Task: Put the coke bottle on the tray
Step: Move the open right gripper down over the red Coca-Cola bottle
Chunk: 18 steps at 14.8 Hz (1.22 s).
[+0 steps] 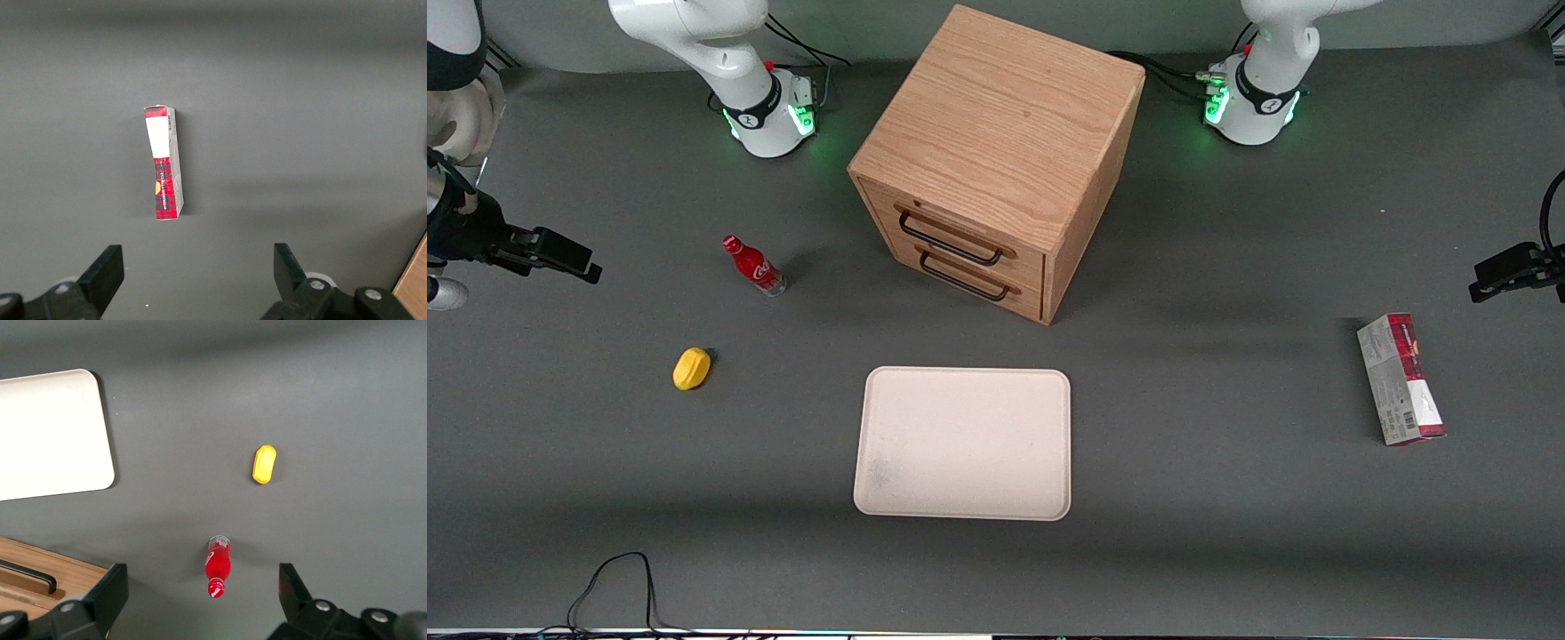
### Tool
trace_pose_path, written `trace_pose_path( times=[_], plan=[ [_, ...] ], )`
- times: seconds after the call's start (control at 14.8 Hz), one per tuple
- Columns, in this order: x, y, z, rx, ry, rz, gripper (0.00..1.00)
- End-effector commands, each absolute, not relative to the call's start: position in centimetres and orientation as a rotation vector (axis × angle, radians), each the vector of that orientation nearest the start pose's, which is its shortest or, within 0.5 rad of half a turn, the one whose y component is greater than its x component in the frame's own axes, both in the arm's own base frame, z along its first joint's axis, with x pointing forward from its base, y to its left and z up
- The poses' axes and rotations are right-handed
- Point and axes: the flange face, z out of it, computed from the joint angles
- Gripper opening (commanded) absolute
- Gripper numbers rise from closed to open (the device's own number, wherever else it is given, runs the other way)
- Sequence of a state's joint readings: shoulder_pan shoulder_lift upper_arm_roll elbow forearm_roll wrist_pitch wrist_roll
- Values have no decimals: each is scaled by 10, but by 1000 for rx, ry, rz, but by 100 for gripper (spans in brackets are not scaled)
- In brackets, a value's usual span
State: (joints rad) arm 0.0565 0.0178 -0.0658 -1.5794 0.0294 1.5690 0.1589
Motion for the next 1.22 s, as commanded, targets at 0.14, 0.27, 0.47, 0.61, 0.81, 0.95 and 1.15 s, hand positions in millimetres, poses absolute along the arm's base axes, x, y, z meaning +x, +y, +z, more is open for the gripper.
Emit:
trace_pose_path(
  times=[0.14, 0.27, 0.47, 0.61, 0.81, 0.95, 1.15],
  plan=[
    [563, -2, 615, -3123, 247, 47, 100],
    [560, 2, 604, -3120, 237, 95, 100],
    [543, 11, 557, -3082, 206, 217, 100],
    [523, 27, 524, -3083, 166, 197, 100],
    [477, 50, 461, -3102, 99, 141, 100],
    [453, 60, 424, -3112, 63, 100, 100],
    [430, 61, 376, -3120, 50, 72, 100]
  ],
)
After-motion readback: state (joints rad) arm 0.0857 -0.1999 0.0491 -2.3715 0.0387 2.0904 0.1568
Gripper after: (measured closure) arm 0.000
